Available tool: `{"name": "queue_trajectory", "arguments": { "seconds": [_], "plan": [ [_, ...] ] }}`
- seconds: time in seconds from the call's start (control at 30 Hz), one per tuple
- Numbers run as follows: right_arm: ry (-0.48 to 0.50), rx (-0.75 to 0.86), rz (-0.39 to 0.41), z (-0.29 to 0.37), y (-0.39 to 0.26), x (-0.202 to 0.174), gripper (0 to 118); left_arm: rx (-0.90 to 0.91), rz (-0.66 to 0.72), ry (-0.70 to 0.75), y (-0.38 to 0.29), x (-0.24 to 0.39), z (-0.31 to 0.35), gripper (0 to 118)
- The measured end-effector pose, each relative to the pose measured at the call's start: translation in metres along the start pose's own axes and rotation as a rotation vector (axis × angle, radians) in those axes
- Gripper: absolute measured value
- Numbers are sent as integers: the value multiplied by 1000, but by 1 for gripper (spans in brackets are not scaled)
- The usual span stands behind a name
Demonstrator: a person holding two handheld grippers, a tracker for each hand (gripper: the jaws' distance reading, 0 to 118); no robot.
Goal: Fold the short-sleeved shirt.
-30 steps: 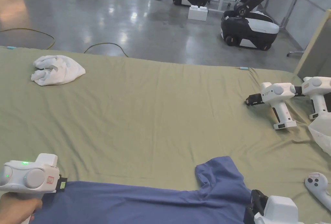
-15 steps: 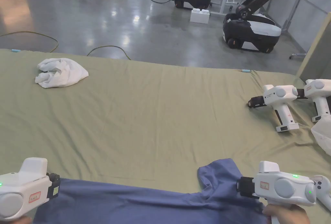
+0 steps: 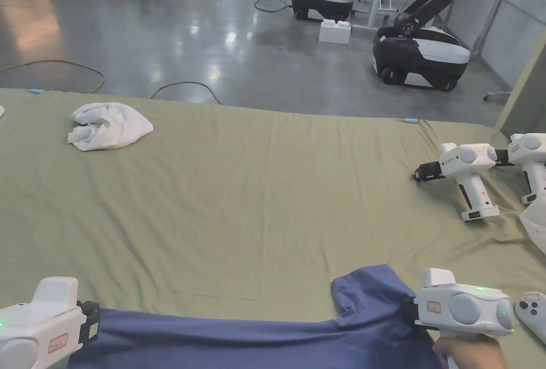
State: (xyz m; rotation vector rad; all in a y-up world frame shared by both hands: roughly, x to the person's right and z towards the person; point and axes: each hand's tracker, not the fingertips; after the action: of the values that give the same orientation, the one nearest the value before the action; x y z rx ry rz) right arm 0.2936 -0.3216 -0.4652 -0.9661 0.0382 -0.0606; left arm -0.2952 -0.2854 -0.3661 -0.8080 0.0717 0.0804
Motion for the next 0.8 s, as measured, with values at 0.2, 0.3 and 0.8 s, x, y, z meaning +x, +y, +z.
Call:
{"name": "queue_trajectory", "arguments": {
  "seconds": [0.2,0.3,0.8],
  "plan": [
    [15,96,8,57,-7,1,4,47,6,-27,10,-5,19,1],
    [15,127,-3,92,-20,1,4,59,16,-49,7,-11,32,1],
    [-36,34,174,216,-134,-5,3,71,-18,-132,-57,-34,110,1]
  ]
}}
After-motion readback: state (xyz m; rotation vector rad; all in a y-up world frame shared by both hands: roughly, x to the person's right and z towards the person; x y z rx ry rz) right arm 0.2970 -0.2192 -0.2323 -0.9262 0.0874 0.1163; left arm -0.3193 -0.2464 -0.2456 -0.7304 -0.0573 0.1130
